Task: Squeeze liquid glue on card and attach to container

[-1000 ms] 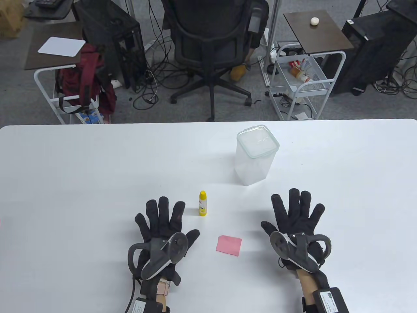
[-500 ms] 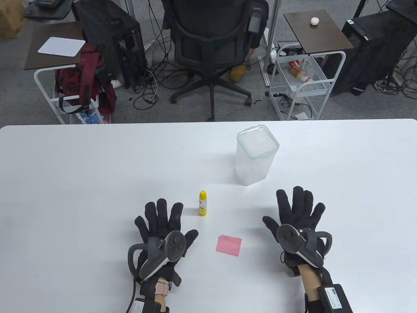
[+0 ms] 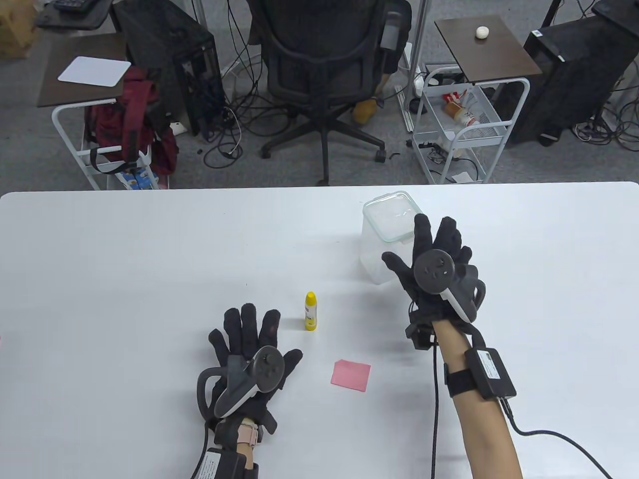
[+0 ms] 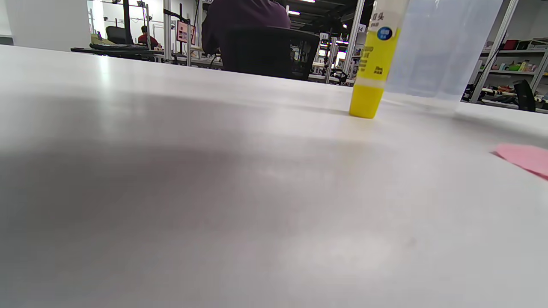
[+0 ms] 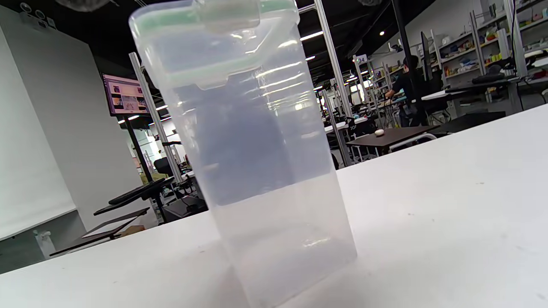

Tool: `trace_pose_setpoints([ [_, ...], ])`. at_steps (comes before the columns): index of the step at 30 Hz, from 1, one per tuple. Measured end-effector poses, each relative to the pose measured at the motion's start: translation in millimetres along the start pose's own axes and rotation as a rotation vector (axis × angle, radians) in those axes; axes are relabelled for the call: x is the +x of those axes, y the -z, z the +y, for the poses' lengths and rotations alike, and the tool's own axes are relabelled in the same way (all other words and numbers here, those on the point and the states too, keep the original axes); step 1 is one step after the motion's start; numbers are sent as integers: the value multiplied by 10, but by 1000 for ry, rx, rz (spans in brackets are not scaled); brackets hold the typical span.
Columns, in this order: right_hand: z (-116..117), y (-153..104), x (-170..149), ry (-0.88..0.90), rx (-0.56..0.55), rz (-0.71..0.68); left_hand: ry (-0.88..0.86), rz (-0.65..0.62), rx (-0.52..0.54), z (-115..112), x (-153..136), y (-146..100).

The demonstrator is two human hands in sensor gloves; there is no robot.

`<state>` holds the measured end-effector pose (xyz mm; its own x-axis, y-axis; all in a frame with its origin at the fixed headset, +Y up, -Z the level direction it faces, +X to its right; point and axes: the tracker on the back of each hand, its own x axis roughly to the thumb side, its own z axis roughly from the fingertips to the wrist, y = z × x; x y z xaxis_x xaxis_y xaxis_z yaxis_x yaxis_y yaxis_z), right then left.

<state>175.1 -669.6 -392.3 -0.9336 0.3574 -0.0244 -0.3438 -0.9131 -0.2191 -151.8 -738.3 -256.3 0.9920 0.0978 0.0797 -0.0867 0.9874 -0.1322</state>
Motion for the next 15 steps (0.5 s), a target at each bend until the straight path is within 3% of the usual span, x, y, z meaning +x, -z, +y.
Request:
trace_pose_setpoints([
  [7,118,181,80,8,10,30,9,8,-23,-48,-27,32],
  [15,145,106,63,135,-114,-18,-16,9,-18,-63,-53,41],
])
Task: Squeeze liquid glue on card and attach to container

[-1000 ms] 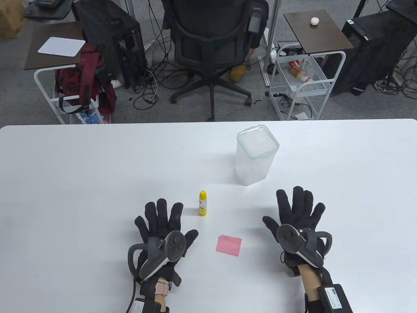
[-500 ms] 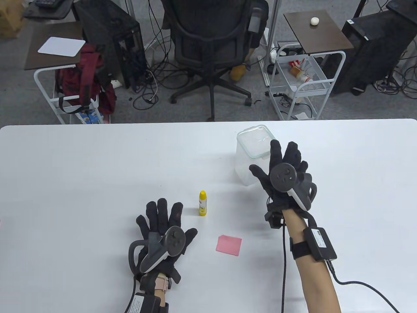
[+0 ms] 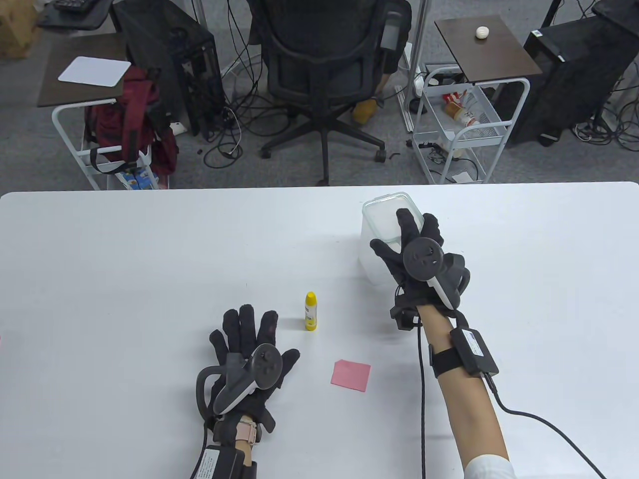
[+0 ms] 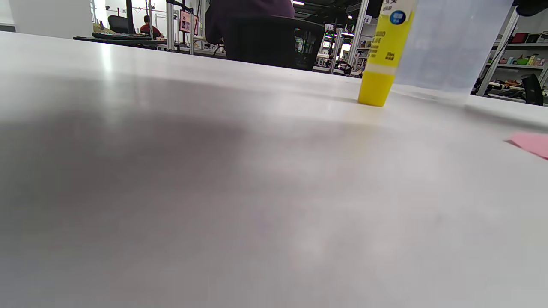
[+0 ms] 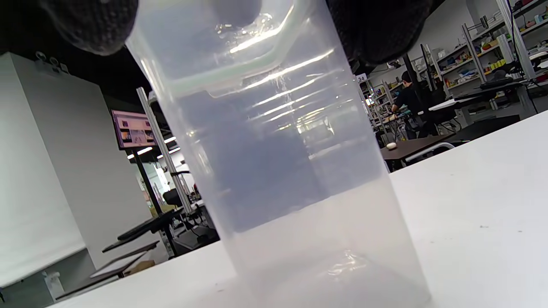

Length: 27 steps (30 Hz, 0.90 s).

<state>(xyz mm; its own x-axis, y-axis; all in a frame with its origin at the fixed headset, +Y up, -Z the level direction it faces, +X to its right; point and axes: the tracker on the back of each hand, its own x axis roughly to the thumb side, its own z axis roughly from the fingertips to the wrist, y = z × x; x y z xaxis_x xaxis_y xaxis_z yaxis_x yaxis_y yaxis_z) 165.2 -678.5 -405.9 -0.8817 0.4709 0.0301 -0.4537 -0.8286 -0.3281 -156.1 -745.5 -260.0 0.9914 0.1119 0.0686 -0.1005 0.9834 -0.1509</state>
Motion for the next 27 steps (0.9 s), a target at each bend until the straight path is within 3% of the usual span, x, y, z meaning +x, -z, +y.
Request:
trace_pose_setpoints([
  [7,-162,-211,-3,104,-72,-80,-8,-12,7,-14,11,0],
  [17,-301,-807,-53,7,-102,-181,-20,-29,14,-32,58,-52],
  [27,-313,-987,-90,23,-108,-159,-25,-37,12,-46,80,-53],
])
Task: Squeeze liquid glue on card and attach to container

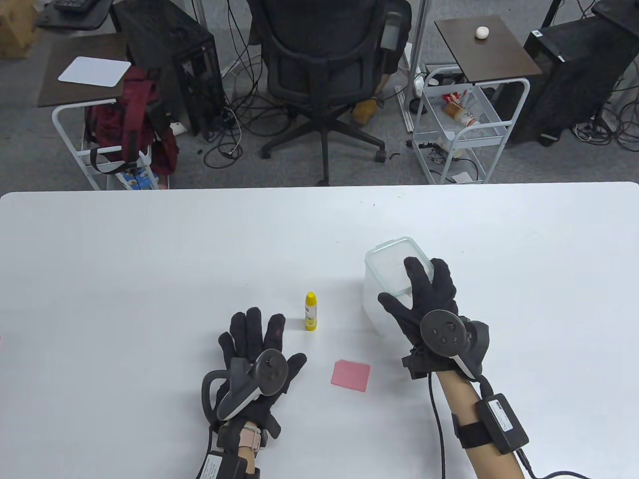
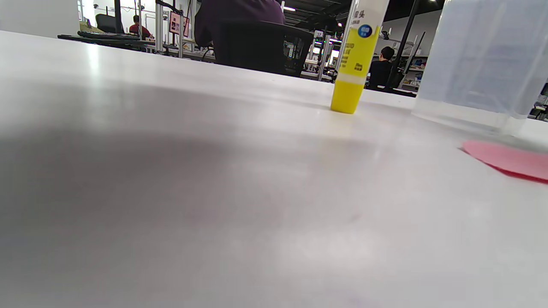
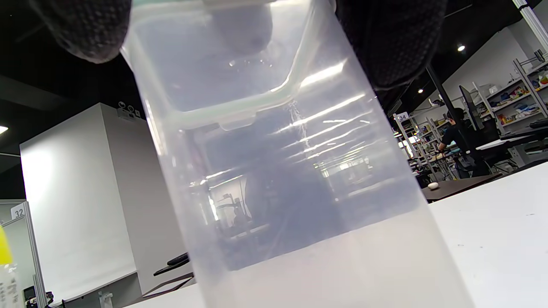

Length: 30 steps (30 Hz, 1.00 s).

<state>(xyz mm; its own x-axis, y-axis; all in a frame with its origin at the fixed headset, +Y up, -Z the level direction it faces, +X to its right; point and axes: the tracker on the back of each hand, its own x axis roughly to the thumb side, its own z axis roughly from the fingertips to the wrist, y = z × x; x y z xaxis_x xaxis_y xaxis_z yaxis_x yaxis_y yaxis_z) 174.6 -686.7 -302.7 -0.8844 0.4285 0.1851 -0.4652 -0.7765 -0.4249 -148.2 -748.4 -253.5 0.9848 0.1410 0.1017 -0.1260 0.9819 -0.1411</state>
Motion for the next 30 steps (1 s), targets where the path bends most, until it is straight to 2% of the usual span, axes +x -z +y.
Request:
trace_pose_setpoints([
  [10,-22,-90,-48,-24,63,-37,-23,-5,-13,-8,25,1],
  [14,-176,-236,-180,-22,-16,-64,-42,-7,-23,-16,35,3],
  [19,-321,-461,-452,-56,-82,3,-68,-3,-38,-35,49,14],
  [23,-247,-636,-696,-78,-62,54,-93,4,-45,-47,71,34],
  [28,-178,-720,-766,-101,-12,47,-193,34,-70,-33,70,127],
  [30,-163,-729,-767,-102,-7,45,-220,57,-37,-6,64,171],
])
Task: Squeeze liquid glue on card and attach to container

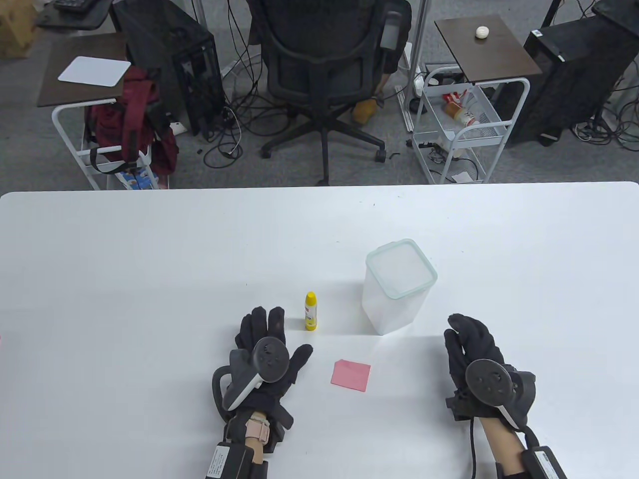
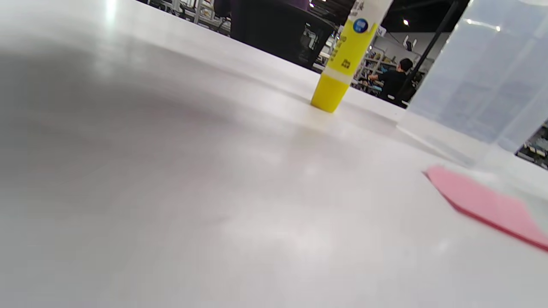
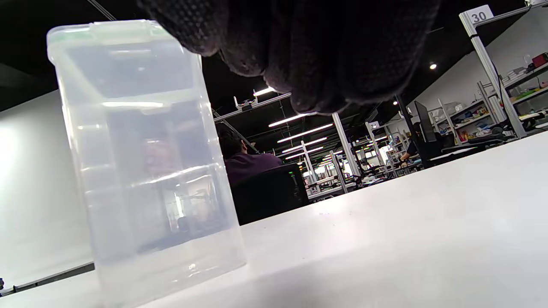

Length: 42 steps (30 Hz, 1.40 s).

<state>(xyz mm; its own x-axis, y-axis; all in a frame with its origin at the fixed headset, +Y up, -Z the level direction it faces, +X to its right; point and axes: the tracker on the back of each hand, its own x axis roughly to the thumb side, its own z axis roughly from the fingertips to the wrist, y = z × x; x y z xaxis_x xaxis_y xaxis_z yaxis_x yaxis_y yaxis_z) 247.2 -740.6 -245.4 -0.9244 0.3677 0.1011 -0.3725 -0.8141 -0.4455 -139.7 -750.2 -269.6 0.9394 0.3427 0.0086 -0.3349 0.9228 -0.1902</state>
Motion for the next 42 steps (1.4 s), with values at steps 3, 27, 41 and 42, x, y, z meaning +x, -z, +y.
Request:
trace_pose_setpoints([
  [3,17,-5,9,7,2,2,-2,18,46,75,35,115],
  [27,52,31,50,42,29,-41,-253,-136,128,184,293,503],
  [41,21,-191,558,49,33,-268,-51,-371,163,128,407,-327],
  [42,9,-221,620,59,31,-296,-24,-384,162,114,454,-343],
])
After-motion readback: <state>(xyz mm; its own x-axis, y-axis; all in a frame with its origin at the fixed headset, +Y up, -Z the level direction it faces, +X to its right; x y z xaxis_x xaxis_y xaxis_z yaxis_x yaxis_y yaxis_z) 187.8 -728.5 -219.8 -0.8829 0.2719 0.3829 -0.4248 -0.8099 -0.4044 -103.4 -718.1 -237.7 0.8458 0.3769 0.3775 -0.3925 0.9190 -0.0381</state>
